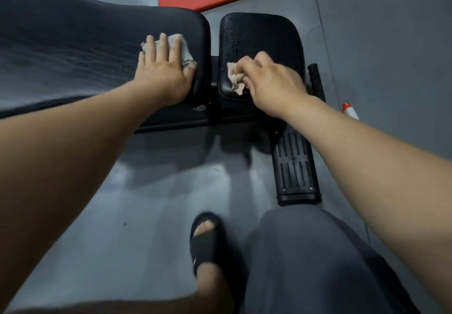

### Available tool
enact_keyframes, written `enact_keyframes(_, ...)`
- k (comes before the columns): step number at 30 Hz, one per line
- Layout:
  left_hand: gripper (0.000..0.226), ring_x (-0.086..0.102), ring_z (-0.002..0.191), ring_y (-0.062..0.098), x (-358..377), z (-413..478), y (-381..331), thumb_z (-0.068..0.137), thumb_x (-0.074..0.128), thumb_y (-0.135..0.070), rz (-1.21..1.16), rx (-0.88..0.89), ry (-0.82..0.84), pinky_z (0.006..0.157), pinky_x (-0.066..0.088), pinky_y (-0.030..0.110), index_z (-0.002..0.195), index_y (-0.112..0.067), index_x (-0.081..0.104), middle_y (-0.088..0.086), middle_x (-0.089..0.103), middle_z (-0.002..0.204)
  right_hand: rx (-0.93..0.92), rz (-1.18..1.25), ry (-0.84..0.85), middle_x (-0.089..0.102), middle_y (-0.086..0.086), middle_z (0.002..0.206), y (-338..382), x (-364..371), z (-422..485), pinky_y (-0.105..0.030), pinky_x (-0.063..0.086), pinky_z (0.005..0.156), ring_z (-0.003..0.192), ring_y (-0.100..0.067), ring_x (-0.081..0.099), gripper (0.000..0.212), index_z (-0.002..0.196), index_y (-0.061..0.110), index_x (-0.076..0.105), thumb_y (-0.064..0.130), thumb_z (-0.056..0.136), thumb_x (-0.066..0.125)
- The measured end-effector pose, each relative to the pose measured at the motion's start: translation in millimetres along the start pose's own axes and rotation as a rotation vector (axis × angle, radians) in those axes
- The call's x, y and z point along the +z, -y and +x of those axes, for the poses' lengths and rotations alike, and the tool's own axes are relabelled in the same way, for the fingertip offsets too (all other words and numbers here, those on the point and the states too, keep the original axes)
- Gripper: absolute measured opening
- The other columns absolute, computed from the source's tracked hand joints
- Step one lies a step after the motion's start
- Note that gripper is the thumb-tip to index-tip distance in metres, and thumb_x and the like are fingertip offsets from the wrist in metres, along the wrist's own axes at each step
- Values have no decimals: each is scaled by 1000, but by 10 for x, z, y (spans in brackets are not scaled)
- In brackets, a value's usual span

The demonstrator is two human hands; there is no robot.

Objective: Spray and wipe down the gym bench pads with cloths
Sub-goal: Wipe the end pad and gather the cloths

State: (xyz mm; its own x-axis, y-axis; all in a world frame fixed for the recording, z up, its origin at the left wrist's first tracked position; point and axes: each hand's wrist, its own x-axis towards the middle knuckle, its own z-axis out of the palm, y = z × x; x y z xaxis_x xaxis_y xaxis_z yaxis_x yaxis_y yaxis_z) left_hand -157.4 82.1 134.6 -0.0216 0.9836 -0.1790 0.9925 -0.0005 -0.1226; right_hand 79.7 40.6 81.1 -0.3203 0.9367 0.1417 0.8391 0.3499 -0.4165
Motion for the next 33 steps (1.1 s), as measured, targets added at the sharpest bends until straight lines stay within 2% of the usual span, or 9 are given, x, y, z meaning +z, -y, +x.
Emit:
enact_keyframes(7,64,-13,155,35,86,186,19,104,18,-58,53,67,-16,125,-5,50,162,-37,1,10,-7,170,312,-52,-110,47,-16,116,-344,72,88,-40,38,64,73,-31,44,24,129,21,44,26,105,44)
enact_keyframes(11,60,-8,156,35,-2,244,-28,108,20,-49,39,102,16,126,-2,48,163,-29,7,10,0,171,504,30,-105,47,-18,122,-454,-7,124,-41,38,68,80,-36,49,23,128,20,46,27,106,41)
enact_keyframes(13,54,9,154,40,-75,311,-82,111,22,-39,-9,150,-39,126,8,49,160,-17,23,15,20,166,596,103,-117,46,-18,123,-484,-22,129,-41,41,71,90,-42,56,22,126,20,48,26,106,41)
enact_keyframes(16,38,46,127,41,-216,394,-231,110,28,-27,-203,202,-162,107,34,45,133,-4,48,21,55,133,688,224,-162,48,-18,124,-513,-9,96,-40,45,77,93,-42,58,22,124,20,52,24,105,43)
enact_keyframes(19,39,56,114,36,-291,451,-487,110,31,-29,-392,214,-221,83,36,34,138,-7,47,19,61,126,710,295,-222,50,-17,125,-539,43,55,-38,44,81,95,-39,57,23,124,21,55,25,105,44)
enact_keyframes(21,43,50,127,33,-206,489,-691,110,31,-33,-396,301,-155,99,38,36,146,-10,43,17,53,142,727,335,-245,52,-15,126,-558,66,40,-34,41,83,98,-35,55,23,124,22,56,25,104,45)
enact_keyframes(23,55,19,153,33,-77,528,-862,110,26,-38,-236,347,28,124,17,44,159,-14,26,17,21,166,727,349,-247,53,-15,126,-571,72,49,-32,40,84,100,-34,55,22,123,23,57,25,104,46)
enact_keyframes(26,63,-12,156,34,-50,495,-972,109,21,-46,-164,291,167,125,-1,46,164,-17,9,14,-10,169,731,365,-245,54,-14,126,-572,68,56,-31,40,85,103,-33,57,21,121,24,57,27,103,46)
enact_keyframes(33,69,-18,153,40,-43,-29,-1034,109,16,-50,-182,237,273,124,-2,47,163,-12,-2,20,-19,166,751,436,-275,57,-10,126,-591,83,15,-25,35,83,103,-26,55,20,119,27,59,28,103,47)
